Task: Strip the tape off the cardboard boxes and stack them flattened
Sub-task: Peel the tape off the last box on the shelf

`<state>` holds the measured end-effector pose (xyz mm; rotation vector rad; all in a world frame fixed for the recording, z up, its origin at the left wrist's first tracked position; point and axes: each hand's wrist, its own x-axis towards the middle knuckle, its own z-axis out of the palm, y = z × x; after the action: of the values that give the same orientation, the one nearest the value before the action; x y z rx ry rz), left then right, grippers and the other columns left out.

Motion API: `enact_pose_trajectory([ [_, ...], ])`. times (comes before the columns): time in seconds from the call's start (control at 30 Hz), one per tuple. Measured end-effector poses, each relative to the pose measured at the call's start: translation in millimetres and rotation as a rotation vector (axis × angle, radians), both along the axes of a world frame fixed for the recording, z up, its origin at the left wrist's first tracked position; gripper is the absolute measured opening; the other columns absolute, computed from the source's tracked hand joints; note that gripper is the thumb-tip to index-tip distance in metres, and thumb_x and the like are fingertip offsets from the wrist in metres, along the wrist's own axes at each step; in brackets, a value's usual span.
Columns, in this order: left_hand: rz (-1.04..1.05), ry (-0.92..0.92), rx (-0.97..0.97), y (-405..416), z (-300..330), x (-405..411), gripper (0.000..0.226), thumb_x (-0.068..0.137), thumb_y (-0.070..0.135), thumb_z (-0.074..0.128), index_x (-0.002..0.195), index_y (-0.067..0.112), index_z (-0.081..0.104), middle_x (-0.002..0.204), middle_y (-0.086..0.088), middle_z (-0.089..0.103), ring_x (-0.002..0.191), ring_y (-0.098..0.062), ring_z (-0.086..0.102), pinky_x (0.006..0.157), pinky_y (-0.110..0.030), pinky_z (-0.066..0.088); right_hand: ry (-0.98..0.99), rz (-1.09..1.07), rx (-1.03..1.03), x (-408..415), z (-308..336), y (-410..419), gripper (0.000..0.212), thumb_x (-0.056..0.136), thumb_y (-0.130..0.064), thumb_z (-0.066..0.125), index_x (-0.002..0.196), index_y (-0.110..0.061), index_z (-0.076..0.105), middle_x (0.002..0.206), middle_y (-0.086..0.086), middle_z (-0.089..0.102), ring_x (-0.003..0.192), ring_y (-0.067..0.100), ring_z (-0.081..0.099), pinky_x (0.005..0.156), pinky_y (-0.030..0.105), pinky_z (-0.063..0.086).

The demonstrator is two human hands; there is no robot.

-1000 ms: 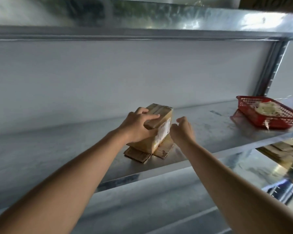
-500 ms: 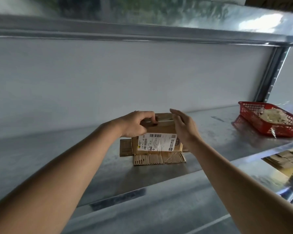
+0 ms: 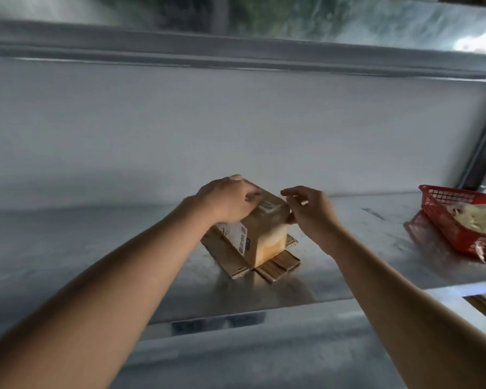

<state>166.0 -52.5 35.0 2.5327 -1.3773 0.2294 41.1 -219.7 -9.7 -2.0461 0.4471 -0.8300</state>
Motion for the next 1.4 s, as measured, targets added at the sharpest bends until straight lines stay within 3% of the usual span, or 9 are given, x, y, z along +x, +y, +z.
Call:
enact_pose_trajectory([
  [0.17,-0.008,0.243,-0.001,-4,-11,0,0.04,0.11,0.044,0.039,0.149,0.044,0.05,0.147,0.006,0.039,0.134,-0.018,0.046,0.106,-0.03,0.038,-0.084,0.205,0.151,-10,-13,-17,0.012,0.099,-0.018,0.069,0.102,-0.019,0.081,0.093,0.0,0.079,0.072,0.023,0.077,0.077,0.043,0.065],
  [0.27,-0.042,0.3,-0.001,-1,-10,1,0.04,0.108,0.043,0.045,0.148,0.045,0.05,0.169,0.015,0.019,0.154,-0.013,0.023,0.123,-0.029,0.018,-0.109,0.242,-0.048,-16,-15,-26,0.015,0.097,-0.015,0.072,0.099,-0.026,0.082,0.091,-0.006,0.076,0.068,0.02,0.076,0.074,0.05,0.064],
  [0.4,-0.069,0.335,0.056,-2,-8,1,0.044,0.108,0.043,0.044,0.152,0.044,0.045,0.171,0.011,0.015,0.157,-0.008,0.009,0.123,-0.027,0.002,0.057,0.349,-0.317,-21,0,-34,0.021,0.096,-0.025,0.072,0.113,-0.036,0.078,0.101,-0.009,0.066,0.076,0.014,0.073,0.072,0.04,0.064],
  [0.57,-0.034,0.34,0.07,-4,-2,1,0.042,0.109,0.043,0.045,0.15,0.044,0.048,0.171,0.009,0.02,0.157,-0.013,0.013,0.129,-0.042,0.009,0.195,0.39,-0.633,-18,29,-31,0.03,0.089,-0.028,0.08,0.118,-0.031,0.077,0.104,-0.005,0.059,0.085,0.011,0.067,0.081,0.028,0.053],
  [0.77,-0.051,0.334,0.105,-4,2,0,0.042,0.11,0.042,0.042,0.151,0.043,0.046,0.171,0.006,0.017,0.158,-0.015,0.011,0.129,-0.04,0.006,0.24,0.389,-0.788,-18,37,-30,0.047,0.07,-0.019,0.094,0.114,-0.021,0.078,0.099,-0.007,0.07,0.087,0.012,0.067,0.079,0.035,0.058],
  [0.87,-0.056,0.34,0.091,-2,1,0,0.041,0.109,0.043,0.042,0.15,0.043,0.048,0.171,0.007,0.018,0.158,-0.013,0.01,0.122,-0.028,0.005,0.088,0.312,-0.687,-22,21,-30,0.039,0.07,-0.014,0.093,0.107,-0.019,0.081,0.093,-0.004,0.078,0.085,0.013,0.072,0.079,0.035,0.058],
  [1.03,-0.024,0.439,0.098,-7,8,0,0.042,0.108,0.045,0.046,0.15,0.043,0.049,0.167,0.015,0.025,0.155,-0.01,0.019,0.111,-0.023,0.011,-0.069,0.174,-0.31,-27,-10,-32,0.026,0.08,-0.014,0.085,0.104,-0.024,0.083,0.073,-0.026,0.072,0.056,-0.002,0.063,0.056,0.008,0.04],
  [1.13,-0.014,0.471,0.089,-9,10,-1,0.042,0.107,0.043,0.049,0.149,0.04,0.051,0.164,0.018,0.032,0.152,-0.01,0.026,0.111,-0.024,0.017,-0.122,0.099,-0.406,-31,-19,-27,0.009,0.084,-0.018,0.081,0.089,-0.024,0.083,0.079,-0.018,0.076,0.069,0.001,0.069,0.063,0.019,0.05],
  [1.4,-0.008,0.509,0.069,-8,9,-2,0.04,0.106,0.046,0.053,0.145,0.042,0.055,0.161,0.018,0.035,0.151,-0.009,0.028,0.119,-0.029,0.017,-0.125,0.195,-0.533,-31,-21,-27,0.013,0.094,0.0,0.063,0.089,-0.009,0.07,0.085,-0.001,0.072,0.078,0.022,0.074,0.067,0.048,0.06],
])
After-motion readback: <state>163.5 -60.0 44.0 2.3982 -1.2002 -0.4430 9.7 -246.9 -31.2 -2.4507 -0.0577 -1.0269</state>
